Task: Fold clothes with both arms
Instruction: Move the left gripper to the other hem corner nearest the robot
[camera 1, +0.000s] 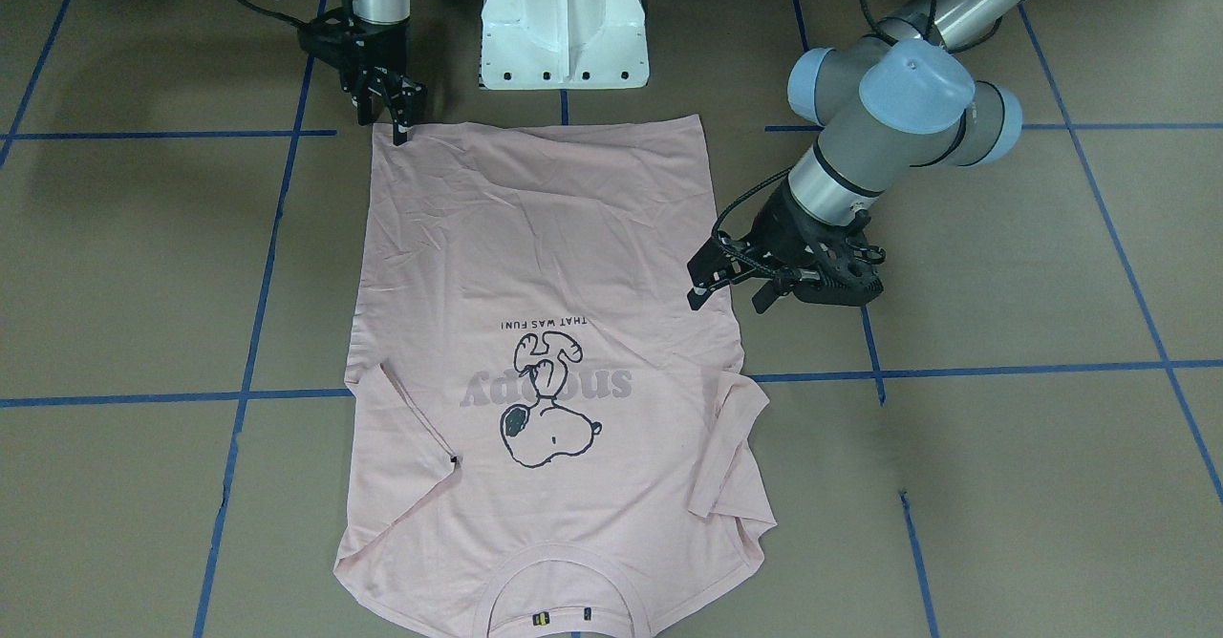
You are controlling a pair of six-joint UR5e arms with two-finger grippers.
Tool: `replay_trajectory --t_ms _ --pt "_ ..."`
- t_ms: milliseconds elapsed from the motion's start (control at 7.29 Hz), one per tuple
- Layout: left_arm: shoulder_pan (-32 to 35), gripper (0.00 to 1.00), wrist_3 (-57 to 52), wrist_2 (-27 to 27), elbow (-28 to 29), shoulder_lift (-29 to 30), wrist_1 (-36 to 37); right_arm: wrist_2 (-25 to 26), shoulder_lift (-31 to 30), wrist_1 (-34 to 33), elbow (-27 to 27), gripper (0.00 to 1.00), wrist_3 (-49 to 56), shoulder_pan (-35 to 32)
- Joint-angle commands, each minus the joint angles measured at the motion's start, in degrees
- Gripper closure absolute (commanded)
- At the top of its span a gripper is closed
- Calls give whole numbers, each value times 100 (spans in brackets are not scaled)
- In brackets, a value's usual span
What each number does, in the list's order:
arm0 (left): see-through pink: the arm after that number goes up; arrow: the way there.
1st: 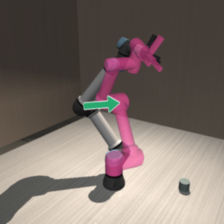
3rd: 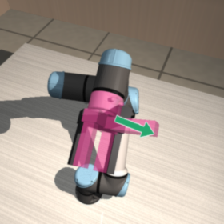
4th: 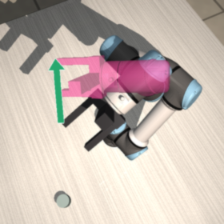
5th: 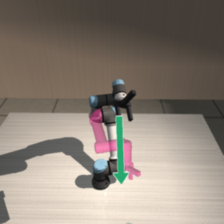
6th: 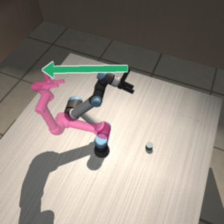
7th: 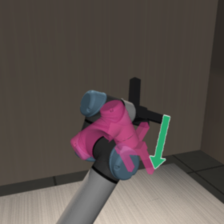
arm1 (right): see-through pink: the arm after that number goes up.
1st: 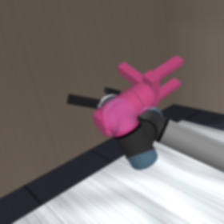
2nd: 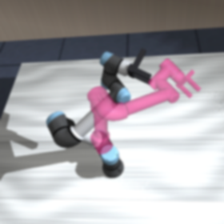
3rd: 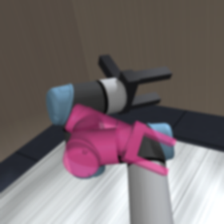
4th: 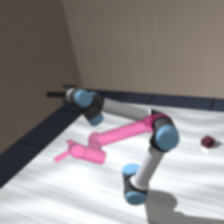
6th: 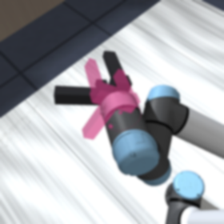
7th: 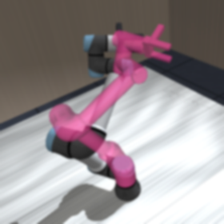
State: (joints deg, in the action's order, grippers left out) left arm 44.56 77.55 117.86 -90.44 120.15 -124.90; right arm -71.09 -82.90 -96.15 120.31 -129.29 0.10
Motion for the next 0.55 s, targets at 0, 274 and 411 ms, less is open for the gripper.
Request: replay_trajectory --t_ms 0,274,411 --pt "-9 6 -12 0 18 0 -8 -19 10 0 -7 42 -9 -1" --pt "-9 6 -3 -17 9 0 -8 -19 -59 -9 19 59 -9 -1" --pt "-9 6 -3 -78 9 9 -8 -19 -68 -9 10 65 -17 -1"
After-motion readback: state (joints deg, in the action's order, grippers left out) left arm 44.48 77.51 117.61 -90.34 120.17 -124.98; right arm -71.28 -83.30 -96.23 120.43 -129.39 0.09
